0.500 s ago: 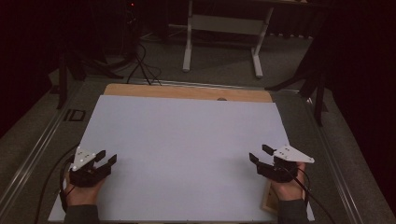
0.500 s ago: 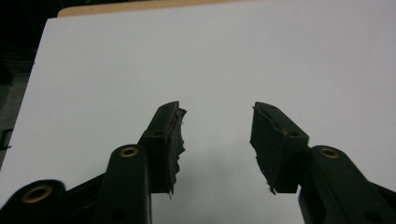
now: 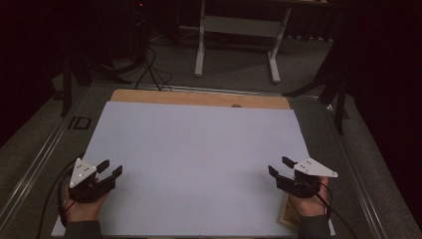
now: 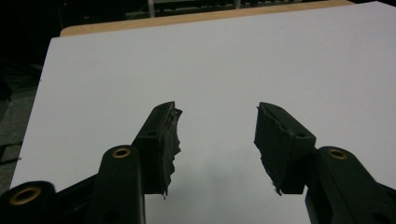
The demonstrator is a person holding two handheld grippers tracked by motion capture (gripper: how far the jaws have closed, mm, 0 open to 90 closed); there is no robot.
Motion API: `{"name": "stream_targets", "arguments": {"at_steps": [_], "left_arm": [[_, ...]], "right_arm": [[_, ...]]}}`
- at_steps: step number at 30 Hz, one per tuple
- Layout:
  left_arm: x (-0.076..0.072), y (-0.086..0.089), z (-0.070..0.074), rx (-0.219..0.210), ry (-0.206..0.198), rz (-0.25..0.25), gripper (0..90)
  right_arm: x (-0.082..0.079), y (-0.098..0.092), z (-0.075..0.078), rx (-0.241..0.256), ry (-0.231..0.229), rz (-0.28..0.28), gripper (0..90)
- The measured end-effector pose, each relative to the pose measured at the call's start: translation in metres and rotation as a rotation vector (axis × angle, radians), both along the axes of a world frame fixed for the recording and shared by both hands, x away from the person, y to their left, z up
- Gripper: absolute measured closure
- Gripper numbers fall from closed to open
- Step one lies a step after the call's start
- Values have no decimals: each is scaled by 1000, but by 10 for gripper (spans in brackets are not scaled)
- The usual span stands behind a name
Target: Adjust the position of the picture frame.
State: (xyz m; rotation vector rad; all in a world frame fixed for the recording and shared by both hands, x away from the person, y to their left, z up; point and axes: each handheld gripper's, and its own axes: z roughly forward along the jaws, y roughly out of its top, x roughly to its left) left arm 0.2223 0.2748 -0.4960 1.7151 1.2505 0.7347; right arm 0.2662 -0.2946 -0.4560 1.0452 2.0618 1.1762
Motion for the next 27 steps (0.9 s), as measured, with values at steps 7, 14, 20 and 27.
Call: {"name": "stream_targets", "arguments": {"at_steps": [7,14,20,27], "left_arm": [[2,0,-3,2,29,11,486],[1,-4,-2,21,21,-1,488],[-2,-9,1,44,-7,-27,487],[-4,-10,2,56,-19,-26,487]], "right_arm": [[-3,-2,5,-19,-5,1,391],[-3,-6,2,-40,24,-11,397],[-4,-13,0,-45,43,-5,444],[-7,-19,-2,-68,65,-11,453]]}}
